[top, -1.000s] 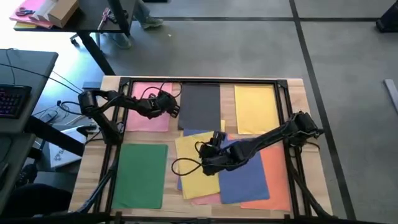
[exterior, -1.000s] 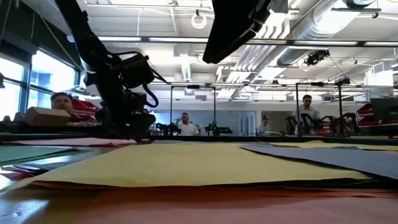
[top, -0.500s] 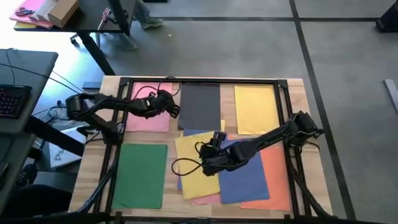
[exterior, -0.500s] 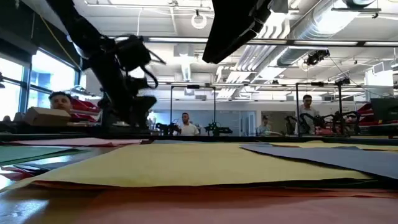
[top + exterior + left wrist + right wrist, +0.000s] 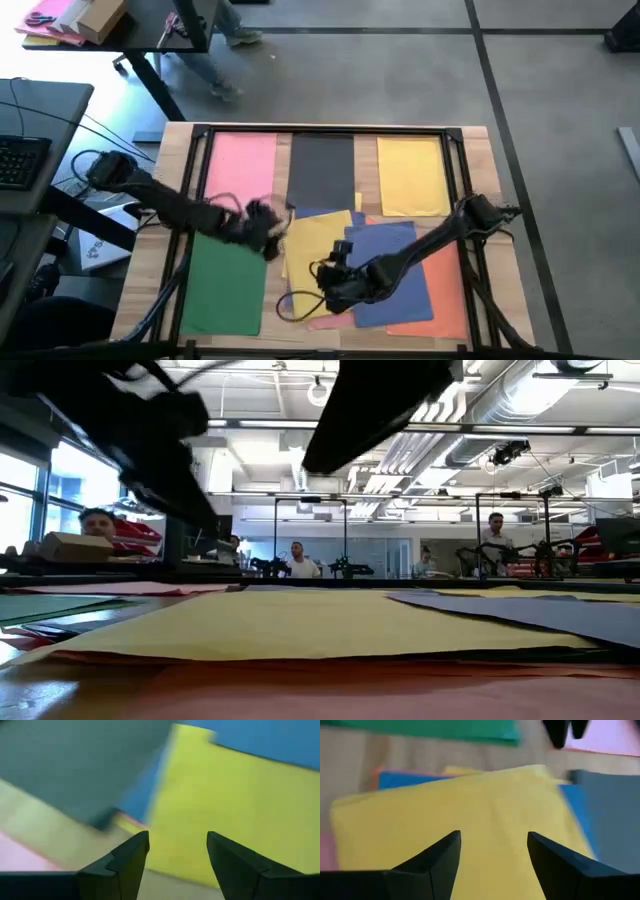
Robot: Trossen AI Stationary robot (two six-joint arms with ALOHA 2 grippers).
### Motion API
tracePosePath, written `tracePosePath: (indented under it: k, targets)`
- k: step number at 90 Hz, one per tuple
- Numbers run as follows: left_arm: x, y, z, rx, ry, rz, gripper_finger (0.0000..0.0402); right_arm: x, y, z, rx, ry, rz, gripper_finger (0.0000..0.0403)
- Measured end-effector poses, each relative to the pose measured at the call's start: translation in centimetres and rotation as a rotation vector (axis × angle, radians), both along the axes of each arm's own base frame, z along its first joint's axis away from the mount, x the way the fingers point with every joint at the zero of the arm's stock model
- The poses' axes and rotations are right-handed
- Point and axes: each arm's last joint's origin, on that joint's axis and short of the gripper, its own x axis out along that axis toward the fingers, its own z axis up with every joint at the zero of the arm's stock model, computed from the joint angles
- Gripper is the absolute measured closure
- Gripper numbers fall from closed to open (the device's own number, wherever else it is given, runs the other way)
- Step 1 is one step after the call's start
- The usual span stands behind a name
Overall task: Organize paper
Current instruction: Stack the yellow color paper on top of the other yellow color paper
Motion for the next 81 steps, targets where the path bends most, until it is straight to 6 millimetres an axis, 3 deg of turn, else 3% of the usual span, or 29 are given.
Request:
tracePosePath:
  k: [10,25,44,64,81]
  targets:
    - [-1.5,-3.6,-0.5,0.012,0.005,-0.148,0.0209,0.4,0.0,-1.6,0.0,0.051,0.034,0.0187]
    - [-2.9,-7.5,-1.3,0.018,-0.033,-0.279,0.0209,0.8,-0.7,-1.9,0.079,0.065,-0.012,0.0187]
    - [-2.8,-11.9,-1.9,0.076,-0.04,-0.37,0.0209,2.0,-2.8,-2.8,0.099,0.075,-0.096,0.0187]
    - [-1.4,-14.8,-4.6,0.303,0.039,-0.492,0.0209,3.1,-4.8,-6.0,0.099,0.146,-0.156,0.0187]
    - [-0.4,-16.3,-6.0,0.387,0.096,-0.591,0.0209,3.6,-5.5,-6.2,0.133,0.139,-0.182,0.0187]
